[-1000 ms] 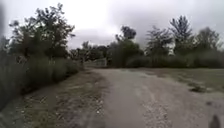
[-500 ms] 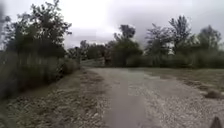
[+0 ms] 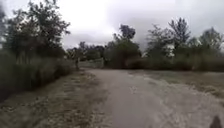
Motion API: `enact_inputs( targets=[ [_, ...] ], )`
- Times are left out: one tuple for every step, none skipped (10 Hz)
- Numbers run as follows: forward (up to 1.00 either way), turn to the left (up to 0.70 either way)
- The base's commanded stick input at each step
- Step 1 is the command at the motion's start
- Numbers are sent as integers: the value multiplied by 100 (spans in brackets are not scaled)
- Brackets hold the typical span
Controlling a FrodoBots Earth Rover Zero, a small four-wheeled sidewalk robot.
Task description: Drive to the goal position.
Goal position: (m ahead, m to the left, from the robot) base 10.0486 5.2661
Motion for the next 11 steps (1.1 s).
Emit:
enact_inputs(
  targets=[
    [70,0],
    [70,0],
    [70,0],
    [70,0],
    [70,0],
    [70,0],
    [70,0],
    [70,0],
    [70,0],
    [70,0],
    [70,0]
  ],
)
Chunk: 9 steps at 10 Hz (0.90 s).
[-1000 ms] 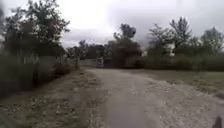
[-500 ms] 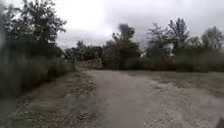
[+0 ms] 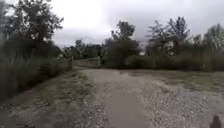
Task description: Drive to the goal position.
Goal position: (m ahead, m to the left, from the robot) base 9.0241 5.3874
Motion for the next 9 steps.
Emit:
enact_inputs(
  targets=[
    [70,0],
    [70,0],
    [70,0],
    [70,0],
    [70,0],
    [70,0],
    [70,0],
    [70,0],
    [70,0]
  ],
)
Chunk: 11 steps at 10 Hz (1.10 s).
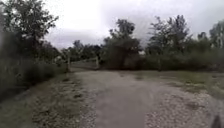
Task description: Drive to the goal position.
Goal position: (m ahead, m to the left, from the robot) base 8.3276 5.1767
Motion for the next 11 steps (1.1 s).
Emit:
enact_inputs(
  targets=[
    [70,0],
    [70,0],
    [70,0],
    [70,0],
    [70,0],
    [70,0],
    [70,0],
    [70,0],
    [70,0],
    [70,0],
    [70,0]
  ],
)
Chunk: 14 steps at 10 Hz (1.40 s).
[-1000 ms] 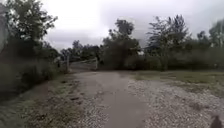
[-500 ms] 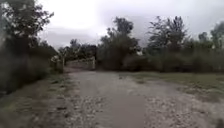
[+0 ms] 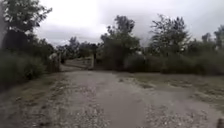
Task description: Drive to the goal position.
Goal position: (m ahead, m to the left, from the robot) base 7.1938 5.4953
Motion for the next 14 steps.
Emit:
enact_inputs(
  targets=[
    [70,0],
    [70,0],
    [70,0],
    [70,0],
    [70,0],
    [70,0],
    [70,0],
    [70,0],
    [70,0],
    [70,0],
    [70,0],
    [70,0],
    [70,0],
    [70,0]
  ],
)
